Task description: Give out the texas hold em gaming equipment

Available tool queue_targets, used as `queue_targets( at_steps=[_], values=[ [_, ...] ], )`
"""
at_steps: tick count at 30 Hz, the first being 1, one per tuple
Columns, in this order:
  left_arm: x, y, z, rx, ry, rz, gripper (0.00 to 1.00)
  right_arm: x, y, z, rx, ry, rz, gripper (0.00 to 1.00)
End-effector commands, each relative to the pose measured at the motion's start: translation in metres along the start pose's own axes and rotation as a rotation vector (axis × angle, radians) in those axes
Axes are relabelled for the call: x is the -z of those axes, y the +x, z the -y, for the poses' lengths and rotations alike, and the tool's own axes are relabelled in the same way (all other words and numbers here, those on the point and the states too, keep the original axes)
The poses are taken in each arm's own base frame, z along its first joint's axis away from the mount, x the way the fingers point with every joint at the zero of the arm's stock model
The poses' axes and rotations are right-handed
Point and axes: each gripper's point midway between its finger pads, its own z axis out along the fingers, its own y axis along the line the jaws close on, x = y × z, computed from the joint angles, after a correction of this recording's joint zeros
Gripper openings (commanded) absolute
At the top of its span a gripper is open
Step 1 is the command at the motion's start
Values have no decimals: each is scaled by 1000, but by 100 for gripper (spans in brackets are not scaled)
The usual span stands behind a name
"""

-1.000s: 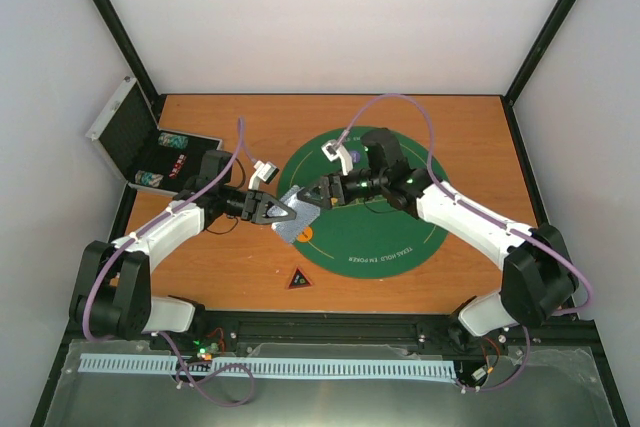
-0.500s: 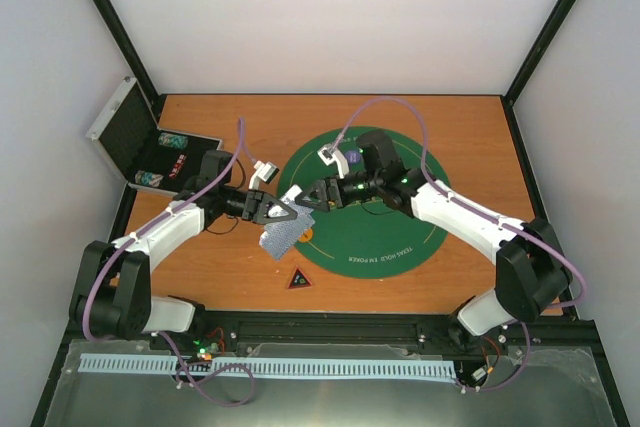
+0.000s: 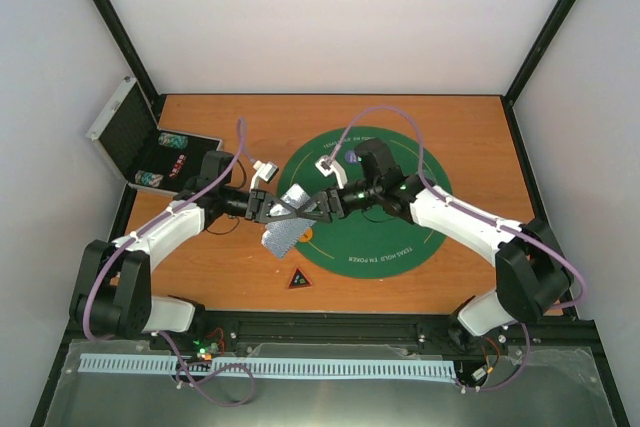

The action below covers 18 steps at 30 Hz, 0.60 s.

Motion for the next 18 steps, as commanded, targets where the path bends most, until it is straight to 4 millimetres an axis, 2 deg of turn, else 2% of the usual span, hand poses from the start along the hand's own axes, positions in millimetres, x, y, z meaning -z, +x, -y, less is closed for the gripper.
queue_targets(
  at_steps=[1,3,7,10,14,18],
  values=[
    [0,-3,0,-29,-15,3,1,4,-1,-11,51,-19,10,71],
    [0,-2,-2,-24,-30,3,1,1,4,-8,37,-25,-8,66],
    [3,-13,-12,-112,-149,19,1,5,5,-2,62,30,-10,69],
    [16,-27,-42,-285,-415,6,1,14,0,0,111,92,7,73],
    [32,-31,-79,-503,-631,-95,1,35,-4,19,160,206,48,76],
    [43,-54,-109,-684,-800,-182,1,57,-12,42,307,355,147,77]
  ],
)
